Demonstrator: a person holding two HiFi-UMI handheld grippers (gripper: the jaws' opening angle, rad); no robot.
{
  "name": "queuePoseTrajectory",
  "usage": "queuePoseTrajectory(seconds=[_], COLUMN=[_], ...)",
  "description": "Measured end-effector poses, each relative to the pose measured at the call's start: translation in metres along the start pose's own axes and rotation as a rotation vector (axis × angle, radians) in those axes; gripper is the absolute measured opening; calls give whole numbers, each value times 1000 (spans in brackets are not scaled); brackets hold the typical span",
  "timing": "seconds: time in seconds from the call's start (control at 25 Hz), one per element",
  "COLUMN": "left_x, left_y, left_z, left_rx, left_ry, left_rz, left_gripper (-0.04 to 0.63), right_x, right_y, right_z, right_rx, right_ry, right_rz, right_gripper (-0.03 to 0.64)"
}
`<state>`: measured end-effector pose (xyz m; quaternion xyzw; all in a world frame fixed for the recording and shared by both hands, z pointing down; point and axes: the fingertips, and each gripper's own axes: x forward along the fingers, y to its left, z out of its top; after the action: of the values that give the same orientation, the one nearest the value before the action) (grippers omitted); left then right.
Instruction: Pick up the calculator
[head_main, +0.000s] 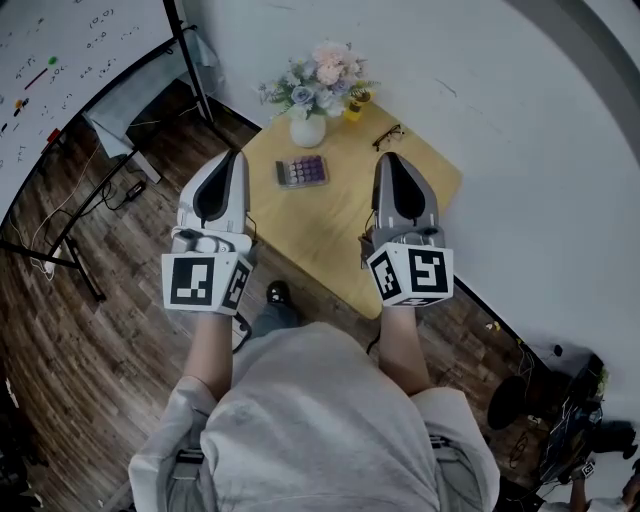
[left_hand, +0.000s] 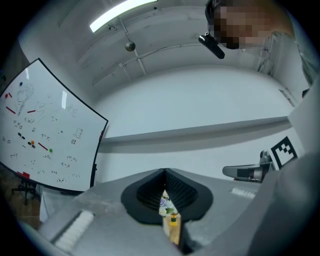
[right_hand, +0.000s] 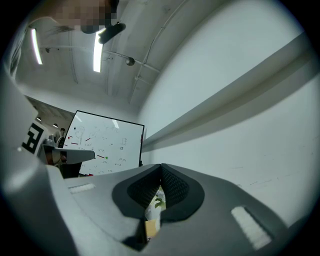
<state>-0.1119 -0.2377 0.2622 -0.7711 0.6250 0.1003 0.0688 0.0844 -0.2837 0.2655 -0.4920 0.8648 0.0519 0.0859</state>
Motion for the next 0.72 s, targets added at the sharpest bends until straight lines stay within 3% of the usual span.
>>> queuePoseTrajectory(seconds=[0.72], left_x=[85], left_y=[53], left_z=[-33], left_rx=[-16], left_ry=[42], left_rz=[-5], left_gripper=[5], right_x=[94], right_y=[-23], right_z=[-30], right_rx=[6], right_ry=[43], right_rz=[-18], right_gripper=[0])
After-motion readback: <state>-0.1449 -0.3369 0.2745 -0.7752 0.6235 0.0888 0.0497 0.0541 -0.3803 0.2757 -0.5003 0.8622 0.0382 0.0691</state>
